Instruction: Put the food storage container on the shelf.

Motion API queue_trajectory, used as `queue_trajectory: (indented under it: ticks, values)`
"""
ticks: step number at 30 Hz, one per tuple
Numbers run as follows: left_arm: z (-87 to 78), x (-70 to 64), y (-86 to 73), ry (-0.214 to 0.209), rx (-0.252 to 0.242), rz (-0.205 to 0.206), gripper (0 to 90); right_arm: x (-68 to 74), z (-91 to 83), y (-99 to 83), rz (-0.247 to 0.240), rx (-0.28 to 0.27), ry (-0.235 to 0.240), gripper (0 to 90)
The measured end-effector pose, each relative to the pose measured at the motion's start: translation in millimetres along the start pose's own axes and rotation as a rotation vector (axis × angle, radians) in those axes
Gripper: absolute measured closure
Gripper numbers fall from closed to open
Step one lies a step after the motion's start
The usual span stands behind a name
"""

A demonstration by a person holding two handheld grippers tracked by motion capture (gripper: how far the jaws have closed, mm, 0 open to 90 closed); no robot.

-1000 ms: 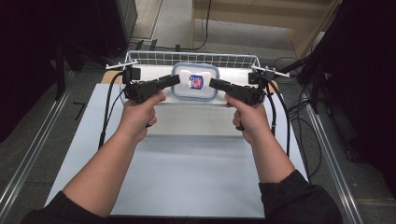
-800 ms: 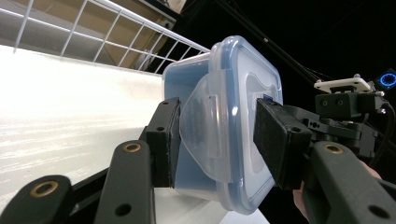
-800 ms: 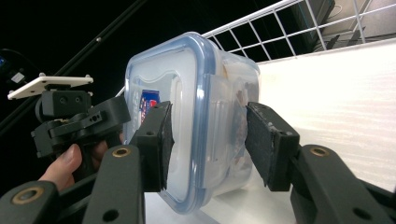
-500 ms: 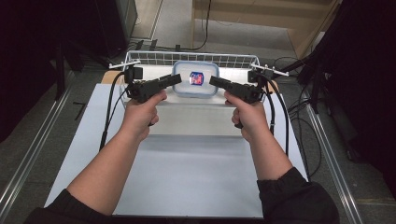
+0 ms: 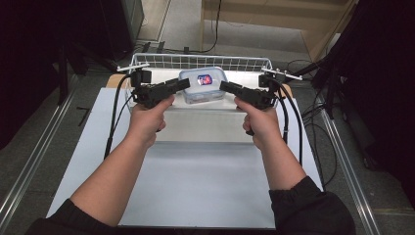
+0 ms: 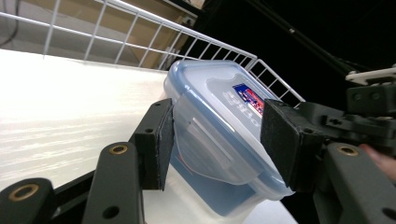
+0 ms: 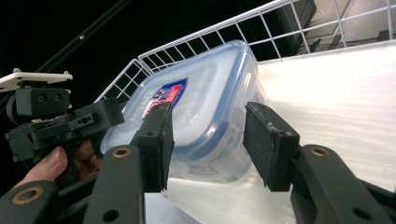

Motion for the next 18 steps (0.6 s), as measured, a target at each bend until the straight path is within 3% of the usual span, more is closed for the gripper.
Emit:
queue_trajectory:
  ticks: [8, 12, 13, 15, 18]
  values:
    - [-13.7, -9.3, 2.1, 0.025, -0.035, 0.073, 46.6, 2.2, -7.1, -0.8, -0.030, -0.002, -0.024, 49.0]
    - [-21.2, -17.3, -0.9, 0.034, -0.056, 0.119, 62.6, 6.0, -13.6, -2.3, -0.058, -0.009, -0.036, 51.6]
    - [-22.4, -19.7, -2.3, 0.029, -0.059, 0.126, 73.8, 8.8, -17.2, -3.1, -0.065, -0.012, -0.040, 52.2]
    - [-24.3, -26.4, -7.0, 0.008, -0.064, 0.135, 83.2, 9.5, -18.8, -3.1, -0.070, -0.016, -0.041, 52.4]
    - [-22.6, -35.5, -15.7, -0.007, -0.057, 0.157, 90.0, 10.0, -23.8, -2.7, -0.070, -0.026, -0.046, 53.3]
Point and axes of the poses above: each handheld gripper's, and its own axes: z roughly forward along the jaws, y roughly out of its top, x roughly to its left, the point moved 7 cm from there along z, roughly forward along the jaws, and after that the axes turned 8 degrees about x, right-handed, at the moved point
